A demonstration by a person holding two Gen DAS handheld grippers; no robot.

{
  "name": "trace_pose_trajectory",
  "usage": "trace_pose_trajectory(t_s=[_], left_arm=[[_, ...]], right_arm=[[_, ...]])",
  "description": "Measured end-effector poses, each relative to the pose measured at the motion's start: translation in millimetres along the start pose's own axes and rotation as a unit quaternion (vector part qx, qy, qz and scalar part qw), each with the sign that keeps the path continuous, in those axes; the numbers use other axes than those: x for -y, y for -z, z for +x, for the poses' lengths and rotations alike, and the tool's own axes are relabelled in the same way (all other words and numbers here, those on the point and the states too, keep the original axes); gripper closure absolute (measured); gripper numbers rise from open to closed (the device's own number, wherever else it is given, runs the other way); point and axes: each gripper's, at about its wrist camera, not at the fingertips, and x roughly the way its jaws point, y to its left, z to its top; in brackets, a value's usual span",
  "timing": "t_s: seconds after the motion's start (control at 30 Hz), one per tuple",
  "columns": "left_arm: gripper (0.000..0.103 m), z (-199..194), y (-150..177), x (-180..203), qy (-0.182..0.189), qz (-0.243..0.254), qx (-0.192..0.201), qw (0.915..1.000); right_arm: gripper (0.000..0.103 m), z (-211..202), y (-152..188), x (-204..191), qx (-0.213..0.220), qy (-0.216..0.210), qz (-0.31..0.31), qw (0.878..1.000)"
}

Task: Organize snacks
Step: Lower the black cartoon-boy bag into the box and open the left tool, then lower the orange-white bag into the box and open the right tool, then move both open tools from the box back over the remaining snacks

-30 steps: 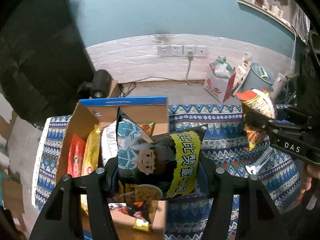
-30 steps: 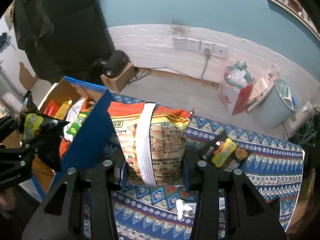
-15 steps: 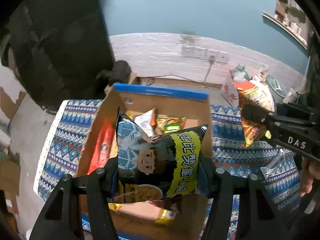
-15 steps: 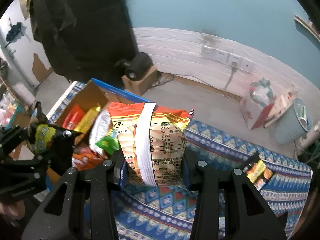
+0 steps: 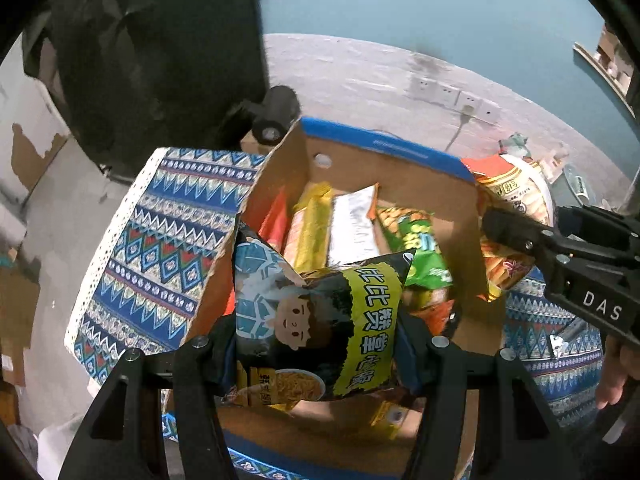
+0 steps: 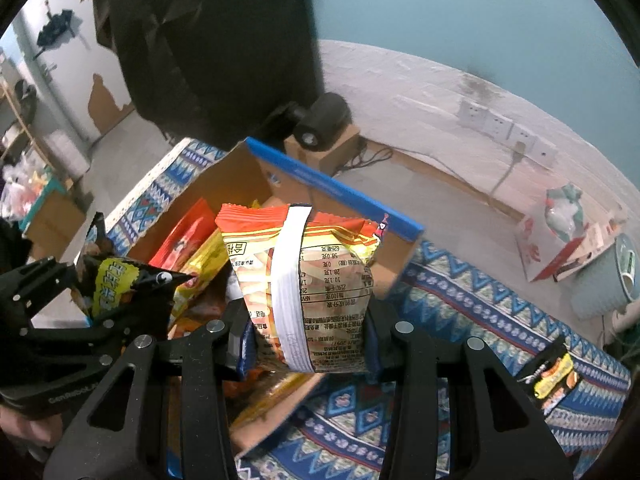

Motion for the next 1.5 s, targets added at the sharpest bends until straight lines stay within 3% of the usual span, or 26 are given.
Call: trace_pose_trajectory(t_s=[0.2, 0.27, 0.33, 0.53, 0.6, 0.7, 0.97, 1.5], left_arm=[[0.04, 6, 3, -8, 0.004, -0.015, -0.024, 0.9996], [0.034, 6, 3, -8, 0.0, -0.01, -0.026, 0.9996], [0.027, 5, 3, -7, -0.011, -0.006, -0.025, 0.9996], [0.023, -5, 1, -6, -0.016, 0.002, -0.008, 0.9998], [0.023, -6, 0, -4, -0.013, 0.002, -0.006, 0.9999], [0.023, -7, -1, 0, -0.009, 0.007, -0.006, 0.9999], [0.023, -12, -5, 24, 0.004, 0.024, -0.003, 0.9997], [0.023, -18, -3, 103, 0.022, 0.094, -0.001, 0.9954]], right_arm=[[0.062, 15, -1, -12, -0.014, -0.009, -0.01, 1.0], [0.062, 17, -1, -14, -0.016, -0.01, -0.011, 1.0], [0.062, 20, -2, -15, -0.018, -0.012, -0.012, 1.0], [0.06, 23, -2, -15, -0.021, -0.022, -0.008, 1.0], [0.049, 21, -3, -14, -0.019, -0.024, -0.006, 1.0], [0.044, 16, -4, -11, -0.012, -0.023, -0.001, 1.0], [0.034, -1, -1, 2, 0.0, -0.014, 0.007, 1.0], [0.03, -45, 30, 68, 0.014, 0.023, 0.05, 0.998]])
